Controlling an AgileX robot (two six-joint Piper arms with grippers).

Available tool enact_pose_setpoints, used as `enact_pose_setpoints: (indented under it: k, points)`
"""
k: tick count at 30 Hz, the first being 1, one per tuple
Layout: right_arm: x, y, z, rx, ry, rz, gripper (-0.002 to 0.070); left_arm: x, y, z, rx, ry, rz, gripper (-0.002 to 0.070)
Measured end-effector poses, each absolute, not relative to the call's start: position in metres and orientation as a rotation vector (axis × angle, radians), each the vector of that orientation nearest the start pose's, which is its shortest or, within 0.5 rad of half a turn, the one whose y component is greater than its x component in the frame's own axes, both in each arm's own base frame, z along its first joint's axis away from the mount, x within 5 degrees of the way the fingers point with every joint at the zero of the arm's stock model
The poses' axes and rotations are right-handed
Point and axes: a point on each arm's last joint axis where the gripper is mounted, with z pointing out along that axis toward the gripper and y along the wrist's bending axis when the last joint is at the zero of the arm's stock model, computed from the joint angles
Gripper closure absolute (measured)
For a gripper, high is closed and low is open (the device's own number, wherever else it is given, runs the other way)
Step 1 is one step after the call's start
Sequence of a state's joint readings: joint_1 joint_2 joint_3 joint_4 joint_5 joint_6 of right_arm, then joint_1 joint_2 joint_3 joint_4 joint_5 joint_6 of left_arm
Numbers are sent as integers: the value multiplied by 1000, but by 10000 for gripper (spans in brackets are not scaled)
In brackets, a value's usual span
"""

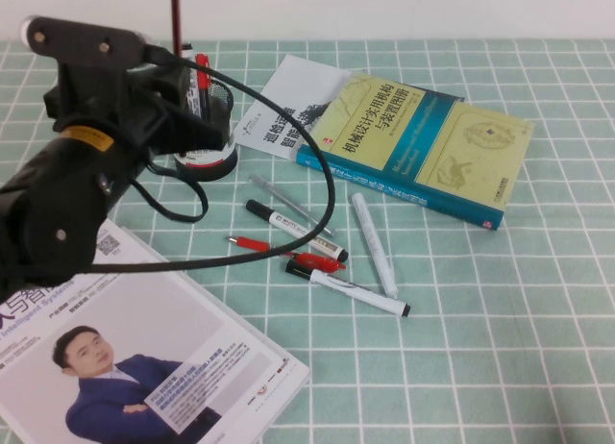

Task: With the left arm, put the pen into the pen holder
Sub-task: Place the pen onto the pen holder

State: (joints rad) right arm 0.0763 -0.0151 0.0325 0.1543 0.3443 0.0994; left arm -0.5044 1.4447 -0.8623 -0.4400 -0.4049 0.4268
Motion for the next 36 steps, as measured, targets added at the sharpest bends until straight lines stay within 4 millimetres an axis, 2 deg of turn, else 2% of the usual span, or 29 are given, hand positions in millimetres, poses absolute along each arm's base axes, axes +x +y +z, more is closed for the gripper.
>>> enact_pose_setpoints:
  k: [6,10,16,26,36]
  points:
    - [53,9,172,119,1846,272,696,303,-143,296,206,1513,-229,652]
    - [53,9,172,119,1846,272,696,319,-137,289,146,1449,-236,653]
    - [53,9,172,119,1846,272,696,358,-134,277,57,1465,-295,653]
    - [53,9,172,119,1846,272,696,407,-143,260,80,1479,-277,653]
    - [53,9,172,119,1846,272,696,425,-132,236,57,1558,-242,653]
